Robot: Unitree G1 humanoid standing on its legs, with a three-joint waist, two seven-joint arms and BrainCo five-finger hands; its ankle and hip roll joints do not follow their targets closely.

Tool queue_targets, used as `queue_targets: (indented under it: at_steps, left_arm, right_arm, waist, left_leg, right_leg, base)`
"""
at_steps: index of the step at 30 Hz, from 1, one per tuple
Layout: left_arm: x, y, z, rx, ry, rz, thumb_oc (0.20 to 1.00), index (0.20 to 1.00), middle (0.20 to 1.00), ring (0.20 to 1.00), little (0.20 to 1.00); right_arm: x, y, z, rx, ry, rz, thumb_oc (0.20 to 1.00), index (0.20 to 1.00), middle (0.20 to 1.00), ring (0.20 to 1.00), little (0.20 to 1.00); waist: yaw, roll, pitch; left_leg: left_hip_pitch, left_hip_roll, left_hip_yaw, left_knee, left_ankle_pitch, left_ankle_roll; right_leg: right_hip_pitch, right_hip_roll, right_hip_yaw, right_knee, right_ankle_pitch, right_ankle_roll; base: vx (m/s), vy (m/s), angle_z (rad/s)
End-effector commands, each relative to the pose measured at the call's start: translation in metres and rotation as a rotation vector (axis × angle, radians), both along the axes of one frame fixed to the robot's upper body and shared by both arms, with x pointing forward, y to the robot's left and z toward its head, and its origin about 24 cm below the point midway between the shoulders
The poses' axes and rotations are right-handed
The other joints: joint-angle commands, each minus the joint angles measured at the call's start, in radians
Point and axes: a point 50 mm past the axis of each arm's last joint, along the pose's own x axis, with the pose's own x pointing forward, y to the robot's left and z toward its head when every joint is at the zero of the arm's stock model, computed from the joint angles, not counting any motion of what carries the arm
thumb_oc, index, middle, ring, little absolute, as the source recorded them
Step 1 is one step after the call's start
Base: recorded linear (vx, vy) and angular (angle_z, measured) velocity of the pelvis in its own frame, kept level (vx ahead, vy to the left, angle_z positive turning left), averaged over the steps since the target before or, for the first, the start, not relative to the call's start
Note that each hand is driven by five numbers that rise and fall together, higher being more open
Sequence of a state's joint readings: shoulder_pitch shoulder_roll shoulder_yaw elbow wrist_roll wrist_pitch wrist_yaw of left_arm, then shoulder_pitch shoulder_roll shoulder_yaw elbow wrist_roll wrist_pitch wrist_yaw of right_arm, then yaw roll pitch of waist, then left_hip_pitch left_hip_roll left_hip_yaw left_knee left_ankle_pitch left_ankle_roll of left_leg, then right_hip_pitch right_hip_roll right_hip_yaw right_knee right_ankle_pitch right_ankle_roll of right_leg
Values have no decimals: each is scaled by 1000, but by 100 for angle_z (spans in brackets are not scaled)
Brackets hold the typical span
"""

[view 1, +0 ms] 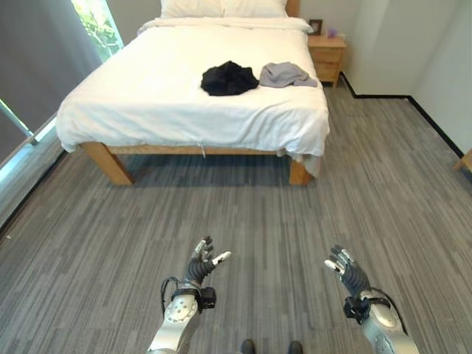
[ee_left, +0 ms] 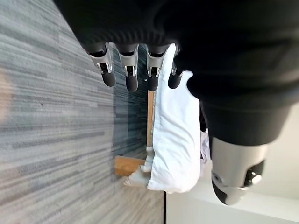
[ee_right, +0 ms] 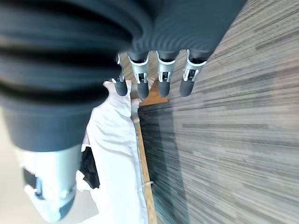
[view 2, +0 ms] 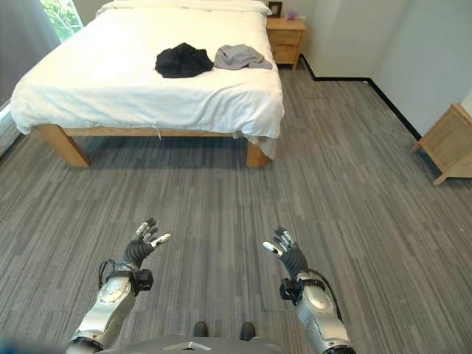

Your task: Pick up bed clothes into laundry basket.

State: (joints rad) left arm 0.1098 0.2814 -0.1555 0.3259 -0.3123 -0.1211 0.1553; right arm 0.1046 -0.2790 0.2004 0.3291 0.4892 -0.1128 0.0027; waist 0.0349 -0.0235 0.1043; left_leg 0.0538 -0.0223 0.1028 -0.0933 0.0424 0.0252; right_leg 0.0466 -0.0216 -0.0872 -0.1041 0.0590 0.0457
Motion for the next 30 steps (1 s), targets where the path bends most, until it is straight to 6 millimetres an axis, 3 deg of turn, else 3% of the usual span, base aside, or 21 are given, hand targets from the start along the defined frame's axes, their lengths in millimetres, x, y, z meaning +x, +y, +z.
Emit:
queue_targets:
  at_steps: [1, 5, 6, 7, 8, 11, 12, 13, 14, 15, 16, 18, 20, 21, 22, 24, 25, 26, 27, 28, 30]
  left_arm:
    - [28, 21, 43, 46, -228, 80, 1000, 1000, 1000, 1000, 1000]
    - [32, 26, 51, 54, -263, 113, 1000, 1000, 1000, 1000, 1000]
    - [33, 30, 54, 65, -279, 129, 1000, 1000, 1000, 1000, 1000]
    - [34, 31, 56, 73, -285, 128, 1000, 1000, 1000, 1000, 1000]
    - [35, 31, 58, 80, -289, 122, 1000, 1000, 1000, 1000, 1000]
    - [36, 31, 58, 102, -287, 123, 1000, 1000, 1000, 1000, 1000]
    - [36, 31, 59, 104, -295, 129, 1000, 1000, 1000, 1000, 1000]
    - [36, 31, 61, 89, -307, 136, 1000, 1000, 1000, 1000, 1000]
    - [35, 31, 61, 88, -307, 136, 1000, 1000, 1000, 1000, 1000]
    - [36, 30, 61, 100, -305, 127, 1000, 1000, 1000, 1000, 1000]
    - [36, 30, 61, 99, -303, 128, 1000, 1000, 1000, 1000, 1000]
    - [37, 28, 60, 126, -295, 100, 1000, 1000, 1000, 1000, 1000]
    - [36, 25, 57, 111, -289, 95, 1000, 1000, 1000, 1000, 1000]
    - [35, 19, 54, 87, -279, 79, 1000, 1000, 1000, 1000, 1000]
    - [29, 15, 50, 62, -268, 70, 1000, 1000, 1000, 1000, 1000]
    - [27, 10, 48, -12, -272, 98, 1000, 1000, 1000, 1000, 1000]
    - [28, 8, 51, -63, -289, 110, 1000, 1000, 1000, 1000, 1000]
    - [28, 8, 51, -63, -289, 110, 1000, 1000, 1000, 1000, 1000]
    - [28, 8, 51, -77, -289, 106, 1000, 1000, 1000, 1000, 1000]
    - [33, 6, 54, -77, -296, 100, 1000, 1000, 1000, 1000, 1000]
    - [37, 3, 55, -88, -296, 104, 1000, 1000, 1000, 1000, 1000]
  right_arm:
    - [29, 0, 41, 44, -226, -27, 1000, 1000, 1000, 1000, 1000]
    - [32, -3, 50, 17, -269, -31, 1000, 1000, 1000, 1000, 1000]
    - [35, -1, 57, 0, -303, -16, 1000, 1000, 1000, 1000, 1000]
    - [35, 1, 58, -9, -310, -4, 1000, 1000, 1000, 1000, 1000]
    - [35, 3, 58, -14, -311, 6, 1000, 1000, 1000, 1000, 1000]
    - [36, 8, 59, -8, -315, 25, 1000, 1000, 1000, 1000, 1000]
    - [35, 8, 59, -1, -314, 26, 1000, 1000, 1000, 1000, 1000]
    - [32, 5, 55, 29, -292, 6, 1000, 1000, 1000, 1000, 1000]
    - [32, 5, 55, 28, -292, 7, 1000, 1000, 1000, 1000, 1000]
    - [27, 4, 47, 94, -258, -25, 1000, 1000, 1000, 1000, 1000]
    - [27, 4, 47, 94, -257, -24, 1000, 1000, 1000, 1000, 1000]
    - [17, 4, 37, 99, -212, -15, 1000, 1000, 1000, 1000, 1000]
    - [15, 4, 38, 94, -210, -2, 1000, 1000, 1000, 1000, 1000]
    - [11, 3, 36, 101, -200, -1, 1000, 1000, 1000, 1000, 1000]
    - [12, 3, 33, 100, -187, 8, 1000, 1000, 1000, 1000, 1000]
    - [16, 4, 34, 167, -186, -35, 1000, 1000, 1000, 1000, 1000]
    - [19, 8, 39, 244, -213, -47, 1000, 1000, 1000, 1000, 1000]
    - [19, 9, 39, 245, -213, -47, 1000, 1000, 1000, 1000, 1000]
    - [19, 12, 38, 260, -207, -20, 1000, 1000, 1000, 1000, 1000]
    - [21, 13, 34, 187, -173, 13, 1000, 1000, 1000, 1000, 1000]
    - [26, 7, 41, 137, -193, -2, 1000, 1000, 1000, 1000, 1000]
  waist:
    - [26, -46, 26]
    - [28, -40, 49]
    - [22, -34, 76]
    - [20, -23, 88]
    - [14, -15, 96]
    - [-2, -5, 122]
    - [-12, -4, 130]
    - [-38, -11, 135]
    - [-40, -8, 137]
    - [-67, -25, 131]
    - [-71, -14, 135]
    - [-112, -23, 120]
    - [-126, -21, 107]
    - [-125, -17, 92]
    - [-114, 4, 67]
    - [-109, 14, 59]
    - [-99, -2, 75]
    - [-102, -6, 72]
    - [-82, -26, 92]
    - [-41, -45, 124]
    - [-14, -53, 134]
  left_leg:
    - [-32, -27, -90, 6, -52, -15]
    - [-38, -49, -103, 35, -74, 6]
    - [-34, -61, -105, 54, -90, 26]
    - [-30, -60, -105, 63, -97, 36]
    - [-19, -60, -112, 66, -103, 43]
    - [19, -44, -114, 60, -120, 44]
    - [39, -37, -116, 56, -129, 39]
    - [90, -38, -132, 41, -156, 27]
    - [95, -34, -135, 39, -157, 26]
    - [156, -45, -164, 22, -175, 13]
    - [168, -33, -168, 16, -178, 11]
    - [247, -18, -220, 6, -208, -22]
    - [267, -9, -243, 19, -207, -33]
    - [272, -6, -253, 46, -202, -42]
    - [258, 15, -238, 164, -133, -83]
    - [150, 17, -191, 465, 63, -188]
    - [53, 12, -154, 652, 140, -219]
    - [47, 8, -156, 653, 143, -218]
    - [-30, 17, -110, 793, 149, -207]
    - [-144, 72, -19, 879, 122, -165]
    - [-250, 158, 56, 807, 92, -140]
  right_leg:
    - [13, -137, -25, 47, -7, 124]
    - [-36, -176, -16, 169, -9, 132]
    - [-103, -206, -17, 326, 64, 130]
    - [-140, -215, -21, 423, 86, 118]
    - [-178, -214, -17, 503, 102, 108]
    - [-274, -185, -36, 562, 78, 103]
    - [-305, -172, -54, 531, 61, 104]
    - [-348, -134, -81, 417, 51, 106]
    - [-341, -132, -85, 413, 51, 106]
    - [-386, -79, -113, 270, 84, 119]
    - [-369, -69, -123, 258, 86, 118]
    - [-406, -38, -168, 117, 124, 136]
    - [-390, -38, -161, 126, 123, 126]
    - [-358, -37, -166, 111, 117, 112]
    - [-313, -18, -183, 135, 108, 77]
    - [-241, -8, -189, 136, 75, 42]
    - [-197, -22, -185, 127, 51, 18]
    - [-201, -26, -187, 127, 53, 19]
    - [-155, -34, -178, 116, 33, -2]
    - [-72, -27, -161, 94, -16, -27]
    - [0, -34, -161, 70, -44, -25]
  base:
    - [13, 98, -8]
    - [27, 149, -7]
    - [40, 251, -8]
    - [87, 281, -14]
    - [73, 146, -19]
    - [213, 108, -10]
    - [373, -37, 19]
    - [371, -32, 22]
    - [597, -87, 11]
    - [353, -58, 15]
    - [533, -97, 26]
    - [642, -161, 54]
    - [467, -128, 80]
    - [523, -133, 82]
    - [703, -168, 66]
    - [581, -170, 38]
    - [292, -137, 20]
    - [281, -197, 16]
    - [403, -296, -17]
    - [555, -356, -29]
    - [532, -191, -45]
